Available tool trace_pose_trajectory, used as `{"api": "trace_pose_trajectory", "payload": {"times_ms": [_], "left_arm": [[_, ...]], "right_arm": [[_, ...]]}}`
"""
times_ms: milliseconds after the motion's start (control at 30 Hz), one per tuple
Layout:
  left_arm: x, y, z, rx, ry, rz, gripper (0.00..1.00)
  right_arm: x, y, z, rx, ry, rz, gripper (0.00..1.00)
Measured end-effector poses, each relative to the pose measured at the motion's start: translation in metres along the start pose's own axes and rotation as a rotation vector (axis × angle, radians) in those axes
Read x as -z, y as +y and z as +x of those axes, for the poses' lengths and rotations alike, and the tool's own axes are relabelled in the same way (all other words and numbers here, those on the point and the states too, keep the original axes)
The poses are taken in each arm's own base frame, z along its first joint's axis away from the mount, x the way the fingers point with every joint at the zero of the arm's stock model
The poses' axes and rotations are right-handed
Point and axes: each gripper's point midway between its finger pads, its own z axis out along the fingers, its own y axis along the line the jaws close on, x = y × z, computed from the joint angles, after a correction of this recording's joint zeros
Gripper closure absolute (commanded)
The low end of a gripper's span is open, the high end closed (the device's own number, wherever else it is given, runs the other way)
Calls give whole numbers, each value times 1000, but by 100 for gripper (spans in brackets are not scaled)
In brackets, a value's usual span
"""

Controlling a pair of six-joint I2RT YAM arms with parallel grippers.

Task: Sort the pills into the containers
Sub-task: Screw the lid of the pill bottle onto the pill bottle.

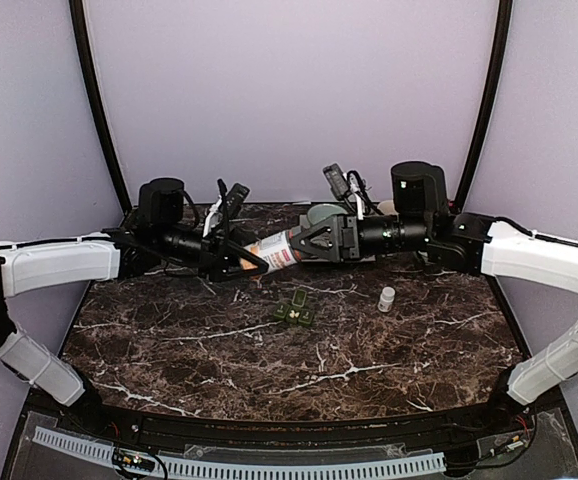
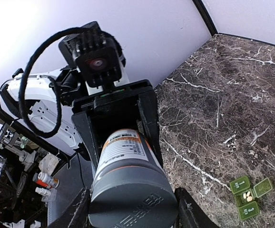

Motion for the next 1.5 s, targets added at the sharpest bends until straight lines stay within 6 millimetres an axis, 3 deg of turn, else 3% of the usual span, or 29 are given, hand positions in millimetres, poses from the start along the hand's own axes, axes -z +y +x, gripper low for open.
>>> {"api": "trace_pose_trajectory", "payload": {"times_ms": [267,667,967,1000,1233,1400,1500], "left_arm": [[3,2,-16,-295,-20,-325,100],[10,33,18,-704,87,-876,100],[14,40,12,-973,110,-1161,100],[15,40,10,-984,107,-1178,100],[16,38,4,-1006,84,-1206,100],[12,28,-4,-980,20,-1151,100],[14,22,-11,-943,-27,-1112,100]], "right_arm": [[-3,-4,-23,-164,-20,11,100],[-27,-37,-1,-427,55,58,100],[-30,-44,-6,-496,24,70,100],[-30,-44,-7,-495,17,73,96],[-27,-41,-16,-455,-18,74,44],[-24,-29,-15,-392,-23,75,27],[-19,-20,-14,-356,-30,70,25]]}}
